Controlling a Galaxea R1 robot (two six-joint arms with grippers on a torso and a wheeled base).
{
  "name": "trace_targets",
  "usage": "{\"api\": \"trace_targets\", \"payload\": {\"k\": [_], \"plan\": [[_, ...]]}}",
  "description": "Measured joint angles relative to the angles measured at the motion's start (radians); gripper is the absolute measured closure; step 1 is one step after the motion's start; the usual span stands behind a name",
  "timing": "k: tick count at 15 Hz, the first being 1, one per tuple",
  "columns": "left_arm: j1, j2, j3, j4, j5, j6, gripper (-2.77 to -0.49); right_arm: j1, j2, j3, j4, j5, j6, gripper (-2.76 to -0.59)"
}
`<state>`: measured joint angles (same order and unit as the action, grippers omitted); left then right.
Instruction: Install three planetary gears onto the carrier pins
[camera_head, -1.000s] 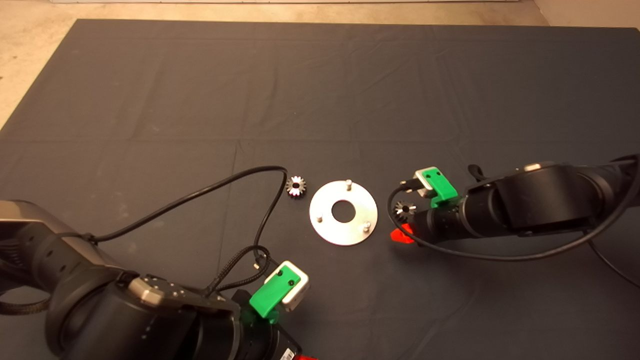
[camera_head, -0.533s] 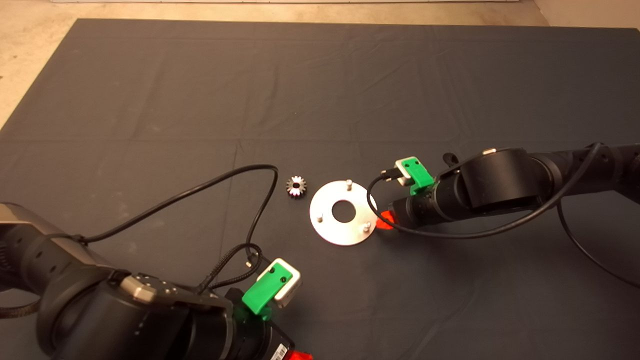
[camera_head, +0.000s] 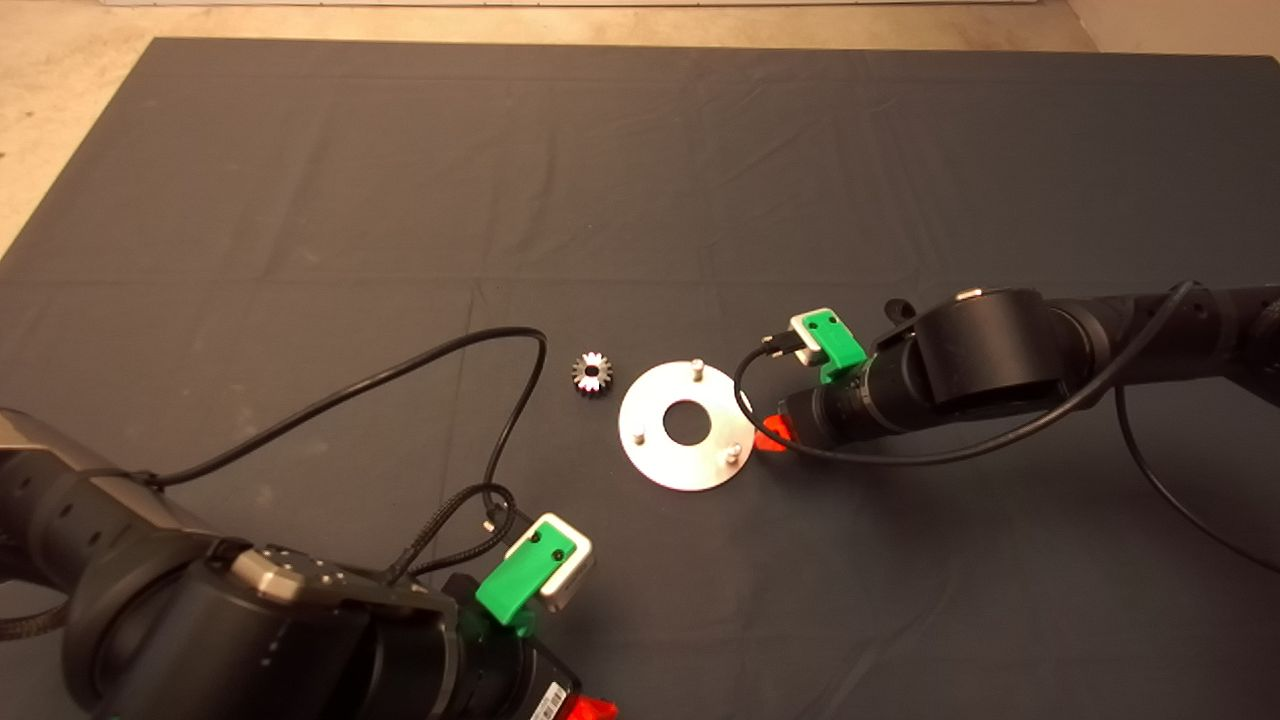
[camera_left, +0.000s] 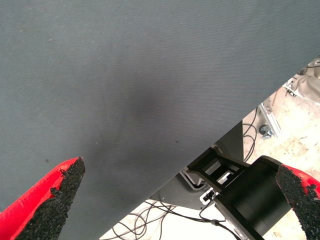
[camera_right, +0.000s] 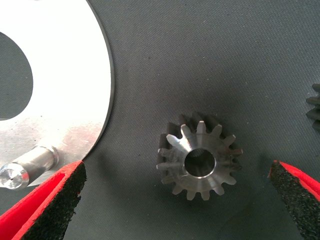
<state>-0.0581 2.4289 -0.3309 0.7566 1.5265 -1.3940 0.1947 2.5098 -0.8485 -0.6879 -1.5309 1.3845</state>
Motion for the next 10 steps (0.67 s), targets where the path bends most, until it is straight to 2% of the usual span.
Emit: {"api": "trace_targets", "payload": {"k": [3,5,10], "plan": [[0.0,-0.006,0.0,0.0,0.0,0.0,-2.77,0.0,0.0,-0.006,0.0,0.0,-0.012,-2.69],[0.0,-0.006,0.0,0.0,0.0,0.0,-2.77,0.0,0.0,-0.007,0.0,0.0,-0.019,-2.53],[0.0,-0.011,0.0,0.0,0.0,0.0,-2.77,0.0,-0.01,-0.009,0.0,0.0,-0.024,-2.38]]}}
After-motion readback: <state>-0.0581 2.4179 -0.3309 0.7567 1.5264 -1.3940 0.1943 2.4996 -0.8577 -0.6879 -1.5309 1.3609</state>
